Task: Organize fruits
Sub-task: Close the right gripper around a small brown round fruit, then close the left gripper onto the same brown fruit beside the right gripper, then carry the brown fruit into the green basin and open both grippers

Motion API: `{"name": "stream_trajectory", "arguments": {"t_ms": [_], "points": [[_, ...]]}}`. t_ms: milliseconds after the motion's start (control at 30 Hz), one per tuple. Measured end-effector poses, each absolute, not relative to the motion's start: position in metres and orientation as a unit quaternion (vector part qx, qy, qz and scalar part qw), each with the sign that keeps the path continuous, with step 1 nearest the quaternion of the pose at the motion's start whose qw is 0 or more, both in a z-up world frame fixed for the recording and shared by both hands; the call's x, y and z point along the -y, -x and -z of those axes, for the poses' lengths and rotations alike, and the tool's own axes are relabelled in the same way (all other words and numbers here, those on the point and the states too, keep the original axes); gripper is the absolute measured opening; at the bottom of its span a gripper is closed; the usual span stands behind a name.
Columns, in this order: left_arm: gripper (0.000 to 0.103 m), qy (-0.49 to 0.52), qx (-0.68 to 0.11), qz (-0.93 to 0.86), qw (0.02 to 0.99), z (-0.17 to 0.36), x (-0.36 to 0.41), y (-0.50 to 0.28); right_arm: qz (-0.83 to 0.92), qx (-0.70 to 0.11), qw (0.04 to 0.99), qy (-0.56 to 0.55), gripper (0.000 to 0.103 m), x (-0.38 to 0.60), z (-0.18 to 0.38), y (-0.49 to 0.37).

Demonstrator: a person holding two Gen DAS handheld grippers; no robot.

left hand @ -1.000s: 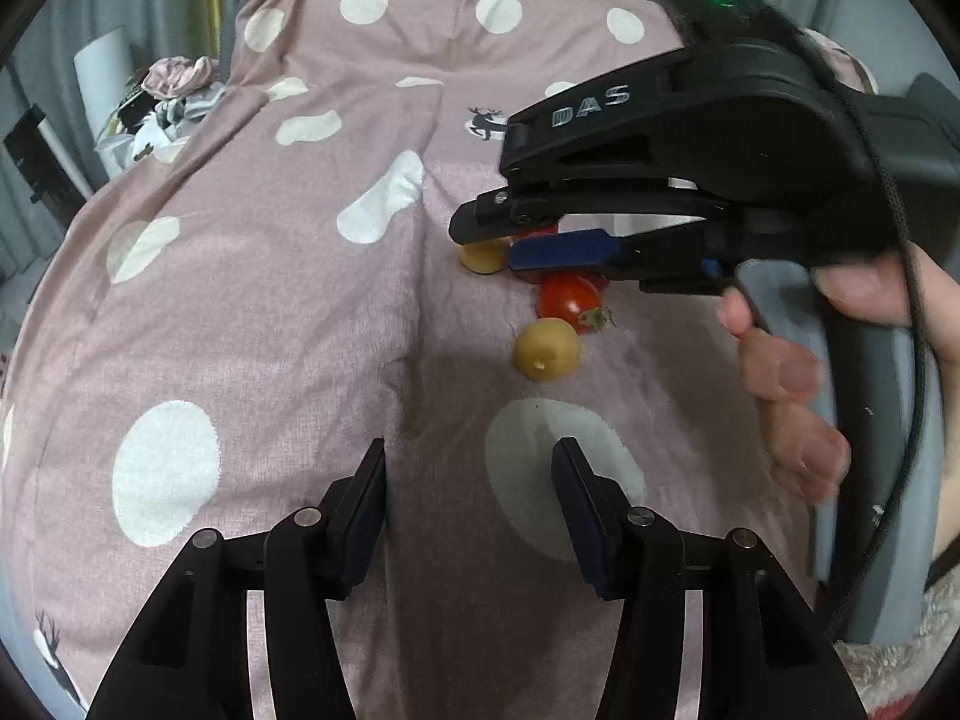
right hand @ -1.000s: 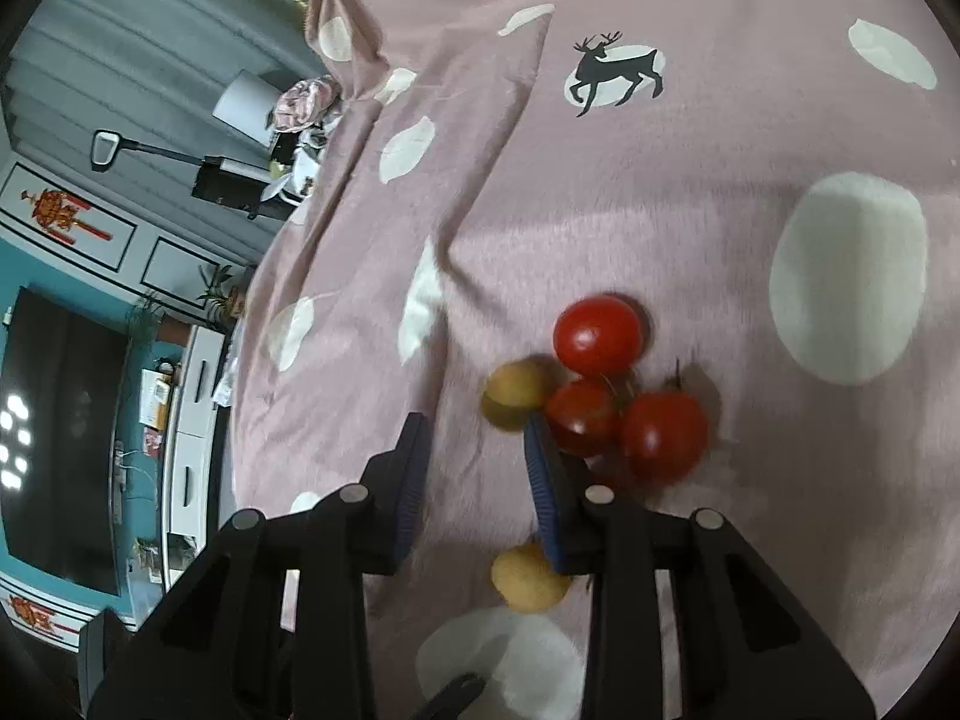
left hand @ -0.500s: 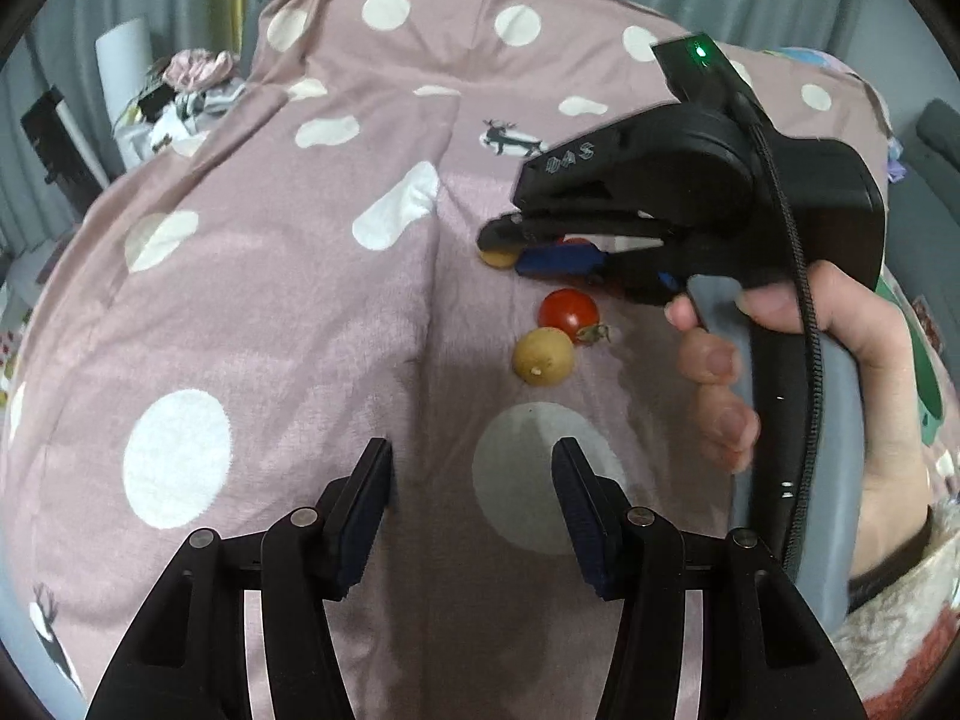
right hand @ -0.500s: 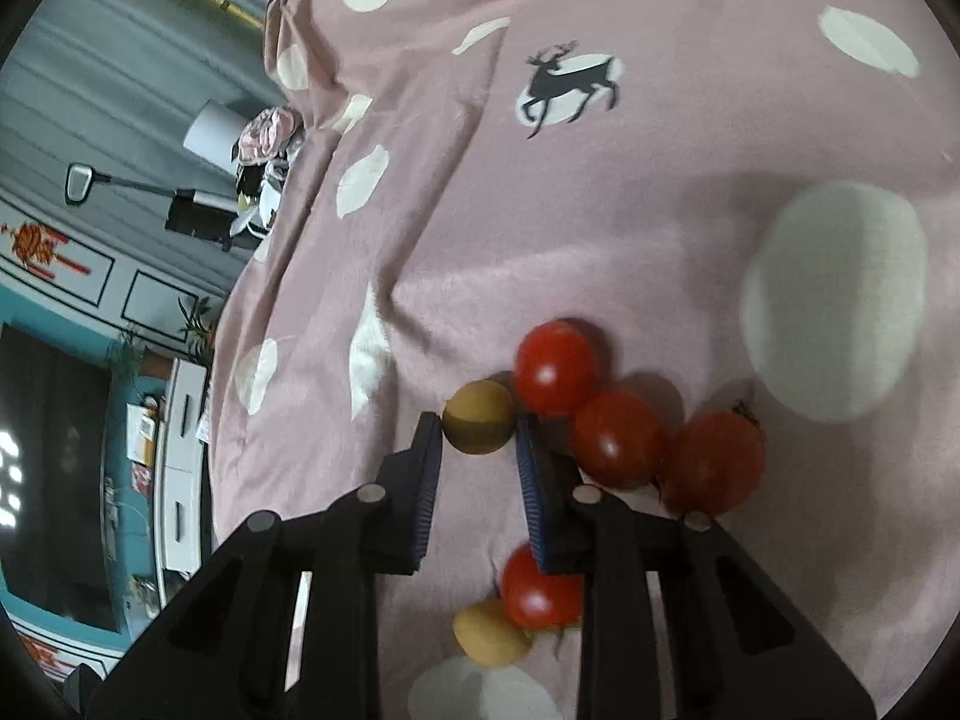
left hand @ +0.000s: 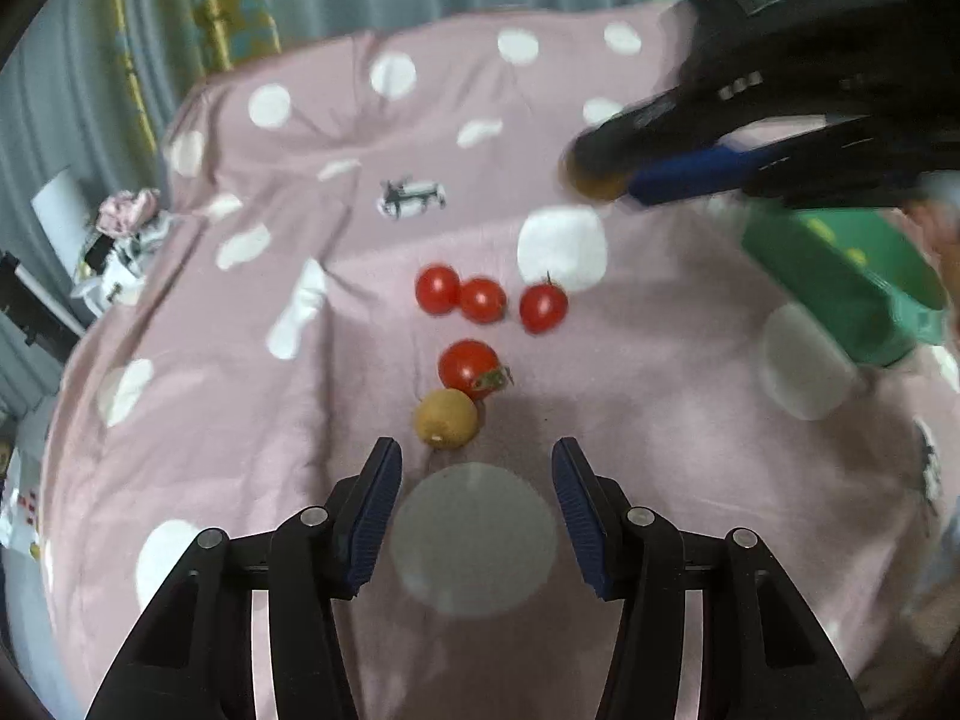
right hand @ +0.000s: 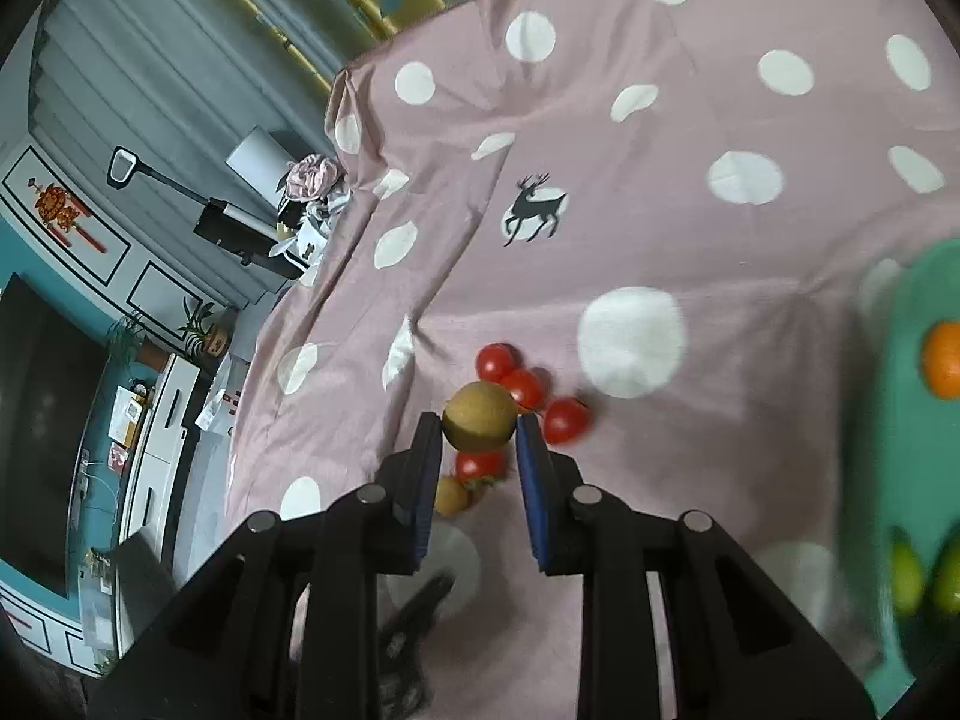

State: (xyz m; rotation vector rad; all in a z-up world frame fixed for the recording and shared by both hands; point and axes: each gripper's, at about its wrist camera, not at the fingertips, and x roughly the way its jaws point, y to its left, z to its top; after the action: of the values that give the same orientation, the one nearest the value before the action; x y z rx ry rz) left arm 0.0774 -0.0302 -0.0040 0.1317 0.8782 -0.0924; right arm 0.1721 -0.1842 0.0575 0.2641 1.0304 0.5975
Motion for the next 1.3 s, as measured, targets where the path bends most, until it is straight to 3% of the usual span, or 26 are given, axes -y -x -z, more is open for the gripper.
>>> {"name": "stream_trajectory", "arguments": {"t_ms": [200, 367, 600, 933, 1300], "points": [[0.053, -0.011, -0.439, 0.053, 0.897, 0.009, 0.019, -0.095, -0.261, -0.5, 0.817, -0.118, 0.026, 0.204, -0.05, -0.166], [0.046, 0.042, -0.452, 0.049, 0.89, 0.015, 0.017, -0.11, -0.251, -0.521, 0.808, -0.118, 0.026, 0.207, -0.037, -0.167], [0.025, 0.069, -0.477, 0.002, 0.876, 0.028, 0.003, -0.123, -0.238, -0.526, 0.808, -0.117, 0.026, 0.22, -0.034, -0.163], [0.025, 0.086, -0.445, 0.003, 0.891, 0.02, 0.013, -0.113, -0.237, -0.517, 0.812, -0.129, 0.026, 0.232, -0.04, -0.155], [0.025, 0.078, -0.372, 0.087, 0.921, -0.038, 0.055, -0.078, -0.234, -0.48, 0.827, -0.175, 0.026, 0.269, -0.063, -0.135]]}}
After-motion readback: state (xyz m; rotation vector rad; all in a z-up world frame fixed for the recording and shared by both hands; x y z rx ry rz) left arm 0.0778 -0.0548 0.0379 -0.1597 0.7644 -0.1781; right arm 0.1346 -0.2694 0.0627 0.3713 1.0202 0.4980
